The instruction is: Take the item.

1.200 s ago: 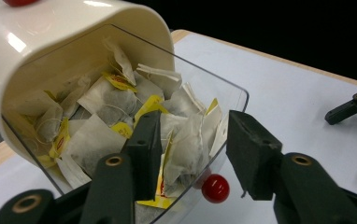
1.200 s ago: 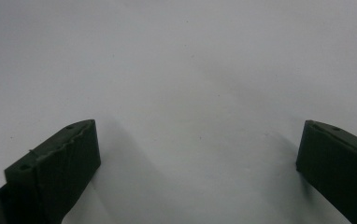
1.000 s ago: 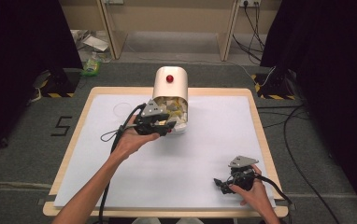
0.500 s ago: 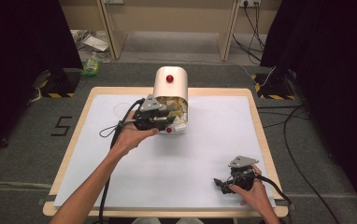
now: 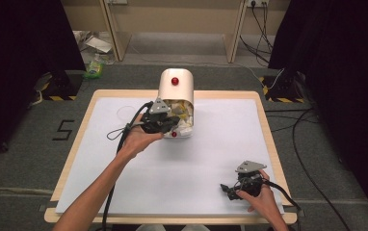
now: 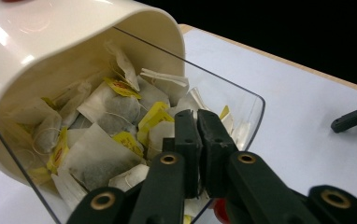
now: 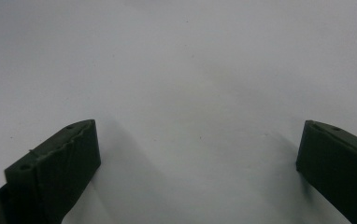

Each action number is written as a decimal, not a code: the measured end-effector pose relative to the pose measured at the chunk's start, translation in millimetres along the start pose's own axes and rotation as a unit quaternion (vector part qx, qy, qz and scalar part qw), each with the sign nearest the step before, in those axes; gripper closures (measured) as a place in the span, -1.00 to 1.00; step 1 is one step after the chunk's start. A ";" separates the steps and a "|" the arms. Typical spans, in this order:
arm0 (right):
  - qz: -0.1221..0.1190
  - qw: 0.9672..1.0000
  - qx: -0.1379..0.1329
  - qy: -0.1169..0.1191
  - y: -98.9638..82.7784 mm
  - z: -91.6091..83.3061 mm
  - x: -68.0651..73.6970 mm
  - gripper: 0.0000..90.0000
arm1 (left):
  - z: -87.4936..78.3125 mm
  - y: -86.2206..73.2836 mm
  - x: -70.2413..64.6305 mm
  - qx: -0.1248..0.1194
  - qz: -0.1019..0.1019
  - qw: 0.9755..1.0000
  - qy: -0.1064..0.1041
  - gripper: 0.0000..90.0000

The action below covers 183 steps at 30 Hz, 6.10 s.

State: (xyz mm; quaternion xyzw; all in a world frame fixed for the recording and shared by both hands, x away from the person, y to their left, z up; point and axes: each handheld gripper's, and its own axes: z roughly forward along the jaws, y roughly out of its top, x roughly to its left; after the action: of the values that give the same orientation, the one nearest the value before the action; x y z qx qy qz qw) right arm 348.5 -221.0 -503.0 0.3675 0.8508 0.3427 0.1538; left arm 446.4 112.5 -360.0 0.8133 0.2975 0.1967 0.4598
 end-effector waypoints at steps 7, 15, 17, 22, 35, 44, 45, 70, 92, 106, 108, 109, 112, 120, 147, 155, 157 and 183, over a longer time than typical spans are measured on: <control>0.000 1.000 0.000 0.000 0.0 0.0 0.0 -0.99 | -9.3 6.6 1.9 -0.018 0.002 1.000 0.001 0.98; 0.001 1.000 0.000 0.000 0.0 0.0 0.1 -0.99 | -24.3 15.1 8.5 -0.038 -0.006 0.999 -0.001 0.98; 0.000 1.000 0.000 0.000 0.0 0.0 0.0 -0.99 | -26.4 16.3 9.3 -0.041 -0.006 0.999 -0.001 0.98; 0.000 1.000 0.000 0.000 0.0 0.0 0.0 -0.99 | -33.4 19.4 12.2 -0.047 -0.008 0.999 -0.001 0.98; 0.000 1.000 0.000 0.000 0.0 0.1 -0.1 -1.00 | -61.1 28.4 21.4 -0.072 -0.008 0.997 0.010 0.98; -0.001 1.000 0.000 0.000 0.0 0.1 -0.2 -0.99 | -72.0 23.6 31.9 -0.077 -0.019 0.997 0.021 0.98; -0.001 1.000 0.000 0.000 0.0 0.1 -0.2 -1.00 | -73.9 22.8 33.5 -0.077 -0.019 0.997 0.023 0.98; -0.001 1.000 0.000 0.000 0.0 0.1 -0.1 -1.00 | -105.9 -15.6 84.4 -0.069 -0.055 0.991 0.104 0.98; 0.000 1.000 0.000 0.000 0.0 0.1 0.0 -1.00 | -79.1 -60.1 134.7 -0.043 -0.091 0.980 0.171 0.97; 0.000 1.000 0.000 0.000 0.0 0.1 -0.1 -0.99 | -60.1 -64.2 141.2 -0.034 -0.088 0.979 0.181 0.97; -0.001 1.000 0.000 0.000 0.0 0.1 0.0 -0.99 | -57.7 -64.7 139.9 -0.032 -0.084 0.980 0.179 0.97; -0.001 1.000 0.000 0.000 0.0 0.1 0.0 -0.99 | -56.1 -65.1 139.3 -0.030 -0.082 0.980 0.179 0.97; -0.001 1.000 0.000 0.000 0.0 0.1 0.0 -1.00 | -51.1 -66.7 139.4 -0.027 -0.080 0.980 0.180 0.97; 0.000 1.000 0.000 0.000 0.0 0.1 0.0 -1.00 | -39.6 -73.2 141.6 -0.015 -0.084 0.979 0.187 0.97; -0.001 1.000 0.000 0.000 0.0 0.1 -0.2 -0.99 | -35.8 -84.8 144.1 -0.004 -0.110 0.975 0.191 0.65; -0.001 1.000 0.000 0.000 0.0 0.1 -0.2 -0.99 | -45.5 -86.5 145.4 -0.007 -0.137 0.974 0.181 0.03; -0.001 1.000 0.000 0.000 0.0 0.1 -0.2 -0.99 | -48.0 -87.1 144.5 -0.008 -0.143 0.974 0.176 -0.19; -0.002 1.000 -0.002 0.000 -0.1 0.4 -0.3 -0.99 | -63.9 -91.1 96.3 -0.018 -0.139 0.981 0.132 -0.67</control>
State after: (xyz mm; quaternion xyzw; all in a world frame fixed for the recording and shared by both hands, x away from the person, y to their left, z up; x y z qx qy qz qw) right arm 348.8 -221.1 -503.4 0.3654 0.8510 0.3438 0.1554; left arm 452.7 253.3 -402.4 0.7228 0.4621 0.2413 0.4536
